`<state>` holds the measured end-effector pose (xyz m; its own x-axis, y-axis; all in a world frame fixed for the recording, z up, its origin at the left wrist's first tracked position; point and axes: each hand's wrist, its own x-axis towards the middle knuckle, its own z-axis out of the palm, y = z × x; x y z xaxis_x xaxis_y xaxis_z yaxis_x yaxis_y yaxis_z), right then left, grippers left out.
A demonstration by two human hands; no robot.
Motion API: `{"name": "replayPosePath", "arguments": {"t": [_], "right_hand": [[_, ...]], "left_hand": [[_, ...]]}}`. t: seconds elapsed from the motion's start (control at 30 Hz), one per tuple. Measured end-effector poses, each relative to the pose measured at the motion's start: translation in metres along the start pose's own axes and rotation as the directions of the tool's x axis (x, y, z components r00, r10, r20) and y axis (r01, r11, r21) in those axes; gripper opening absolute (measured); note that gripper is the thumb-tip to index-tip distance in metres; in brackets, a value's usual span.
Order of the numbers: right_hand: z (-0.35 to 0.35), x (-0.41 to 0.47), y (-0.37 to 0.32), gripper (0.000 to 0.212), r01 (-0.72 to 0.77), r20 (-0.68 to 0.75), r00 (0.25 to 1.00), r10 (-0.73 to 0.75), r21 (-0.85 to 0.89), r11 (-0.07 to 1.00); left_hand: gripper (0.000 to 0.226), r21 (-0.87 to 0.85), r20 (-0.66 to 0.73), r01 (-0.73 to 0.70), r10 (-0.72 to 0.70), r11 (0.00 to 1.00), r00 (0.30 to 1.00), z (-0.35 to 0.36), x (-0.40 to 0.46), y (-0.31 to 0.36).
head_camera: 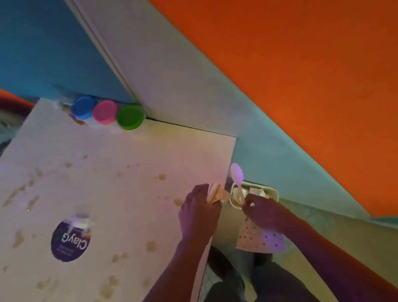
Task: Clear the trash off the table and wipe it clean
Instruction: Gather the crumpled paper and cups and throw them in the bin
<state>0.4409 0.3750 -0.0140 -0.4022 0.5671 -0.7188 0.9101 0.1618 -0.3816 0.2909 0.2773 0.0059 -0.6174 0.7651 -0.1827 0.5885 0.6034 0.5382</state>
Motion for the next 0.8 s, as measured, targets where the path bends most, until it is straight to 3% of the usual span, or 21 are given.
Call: {"name": "replayPosePath", "arguments": {"t": [0.23,0.6,0.8], "right_hand": [[0.016,-0.028,0.087,0.031,-0.126,-0.038,0.991,0.129,0.071,0.989],[0.047,-0.009,0.194,0.033,-0.205,0.092,0.977,0.194,0.128,0.970],[0.075,0.043,0.224,0.032,-0.217,0.064,0.976,0.208,0.294,0.931]], "left_hand": [[0.039,0.016,0.165,-0.088,0.084,0.996,0.983,0.049,-0.025,0.035],[0.031,0.052,0.277,-0.014,-0.001,0.999,0.961,0.149,-0.058,0.049],[0.031,0.084,0.306,0.049,-0.073,0.995,0.949,0.214,-0.047,0.032]]}}
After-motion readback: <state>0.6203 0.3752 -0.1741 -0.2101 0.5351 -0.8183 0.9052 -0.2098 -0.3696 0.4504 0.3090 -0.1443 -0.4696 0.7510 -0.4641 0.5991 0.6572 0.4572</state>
